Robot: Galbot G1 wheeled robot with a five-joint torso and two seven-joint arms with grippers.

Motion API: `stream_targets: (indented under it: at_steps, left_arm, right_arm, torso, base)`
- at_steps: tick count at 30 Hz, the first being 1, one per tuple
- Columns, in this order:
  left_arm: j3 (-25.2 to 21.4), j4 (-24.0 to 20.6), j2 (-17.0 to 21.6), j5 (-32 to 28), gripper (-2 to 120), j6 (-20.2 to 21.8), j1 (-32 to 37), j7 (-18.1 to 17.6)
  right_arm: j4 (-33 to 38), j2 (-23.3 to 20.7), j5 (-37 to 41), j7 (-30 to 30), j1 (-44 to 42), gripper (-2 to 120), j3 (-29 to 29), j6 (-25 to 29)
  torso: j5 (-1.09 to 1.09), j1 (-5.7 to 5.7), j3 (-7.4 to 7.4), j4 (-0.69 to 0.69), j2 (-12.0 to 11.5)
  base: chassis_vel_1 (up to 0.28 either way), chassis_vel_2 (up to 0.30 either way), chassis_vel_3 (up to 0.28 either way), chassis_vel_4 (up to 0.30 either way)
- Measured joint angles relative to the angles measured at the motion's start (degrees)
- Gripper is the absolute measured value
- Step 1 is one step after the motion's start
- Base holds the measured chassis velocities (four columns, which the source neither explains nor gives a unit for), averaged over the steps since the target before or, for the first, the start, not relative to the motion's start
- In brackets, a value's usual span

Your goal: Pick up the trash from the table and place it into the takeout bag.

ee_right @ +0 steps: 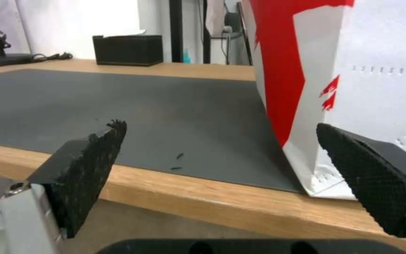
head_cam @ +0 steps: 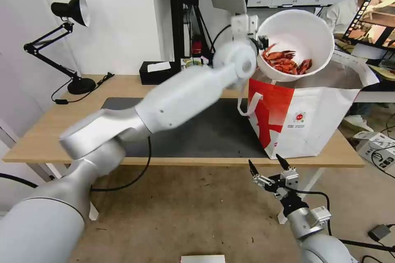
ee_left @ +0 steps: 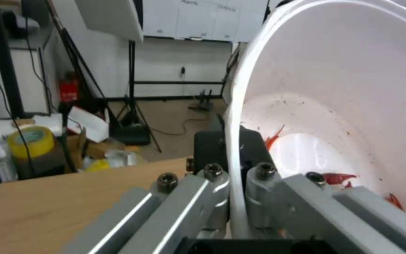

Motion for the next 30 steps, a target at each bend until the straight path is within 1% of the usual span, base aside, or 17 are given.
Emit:
stream_targets:
  at_steps: [3,4,7,8,10,11,12,15,17,19,20,23,24,26,27,30]
  left_arm:
    - [1.1,-0.9,0.9,1.7,0,-0.8,0.6,1.4]
    - [1.1,-0.9,0.9,1.7,0,-0.8,0.6,1.4]
    - [1.7,-2.2,2.1,1.7,0,-0.8,0.7,3.3]
    - [1.7,-2.2,2.1,1.7,0,-0.8,0.7,3.3]
    - [1.8,-4.1,3.3,-0.4,0,0.2,0.5,6.4]
    - [1.9,-5.2,3.9,-1.4,0,1.5,0.3,7.6]
    - [1.9,-5.2,3.9,-1.4,0,1.5,0.3,7.6]
    - [2.0,-7.0,4.9,-3.0,0,4.3,-0.3,8.4]
    - [2.1,-7.3,5.0,-3.4,1,4.9,-0.4,8.4]
    - [2.1,-7.8,5.1,-5.4,11,5.8,-0.6,8.4]
    - [2.1,-7.8,5.1,-5.4,11,5.8,-0.6,8.4]
    - [2.0,-7.8,4.8,-6.9,25,6.1,-0.7,8.4]
    - [2.0,-7.8,4.8,-6.9,25,6.1,-0.7,8.4]
    - [1.9,-7.8,5.0,-7.7,35,6.1,-0.7,8.3]
    - [1.9,-7.8,5.0,-7.7,35,6.1,-0.7,8.3]
    - [1.8,-7.7,5.4,-8.2,48,6.1,-0.7,8.5]
  right_arm:
    - [0.0,0.0,0.0,0.0,0.0,100,0.0,0.0]
    - [0.0,0.0,0.0,0.0,0.0,100,0.0,0.0]
    - [0.0,0.0,0.0,0.0,0.0,100,0.0,0.0]
    - [0.0,0.0,0.0,0.0,0.0,100,0.0,0.0]
    - [0.0,0.0,0.0,0.0,0.0,100,0.0,0.0]
    - [0.0,0.0,0.0,0.0,0.0,100,0.0,0.0]
    - [0.0,0.0,0.0,0.0,0.0,100,0.0,0.0]
    - [0.0,0.0,0.0,0.0,0.0,100,0.0,0.0]
    - [0.0,0.0,0.0,0.0,0.0,100,0.0,0.0]
    - [0.0,0.0,0.0,0.0,0.0,100,0.0,0.0]
    - [0.0,0.0,0.0,0.0,0.0,100,0.0,0.0]
    - [0.0,0.0,0.0,0.0,0.0,100,0.0,0.0]
    - [0.0,0.0,0.0,0.0,0.0,100,0.0,0.0]
    - [0.0,0.0,0.0,0.0,0.0,100,0.0,0.0]
    - [0.0,0.0,0.0,0.0,0.0,100,0.0,0.0]
    - [0.0,0.0,0.0,0.0,0.0,100,0.0,0.0]
  torso:
    - [0.00,0.00,0.00,-0.01,0.0]
    - [0.00,0.00,0.00,-0.01,0.0]
    - [0.00,0.00,0.00,0.01,0.0]
    - [0.00,0.00,0.00,0.01,0.0]
    - [-0.01,0.00,0.00,0.00,0.0]
    - [-0.01,-0.01,0.00,0.00,0.0]
    - [-0.01,-0.01,0.00,0.00,0.0]
    - [-0.01,-0.01,-0.01,0.00,0.0]
    - [-0.01,-0.01,-0.01,0.00,0.0]
    - [-0.01,-0.01,-0.01,0.00,0.0]
    - [-0.01,-0.01,-0.01,0.00,0.0]
    - [0.00,-0.01,-0.01,-0.02,0.0]
    - [0.00,-0.01,-0.01,-0.02,0.0]
    - [-0.01,-0.01,0.00,-0.01,0.0]
    - [-0.01,-0.01,0.00,-0.01,0.0]
    - [-0.01,-0.01,0.00,0.00,0.0]
  base:
    - [0.000,0.000,0.000,0.000]
    - [0.000,0.000,0.000,0.000]
    - [0.000,0.000,0.000,0.000]
    - [0.000,0.000,0.000,0.000]
    - [0.000,0.000,0.000,0.000]
    - [0.000,0.000,0.000,0.000]
    - [0.000,0.000,0.000,0.000]
    - [0.000,0.000,0.000,0.000]
    - [0.000,0.000,0.000,0.000]
    - [0.000,0.000,0.000,0.000]
    - [0.000,0.000,0.000,0.000]
    - [0.000,0.000,0.000,0.000]
    - [0.000,0.000,0.000,0.000]
    - [0.000,0.000,0.000,0.000]
    - [0.000,0.000,0.000,0.000]
    - [0.000,0.000,0.000,0.000]
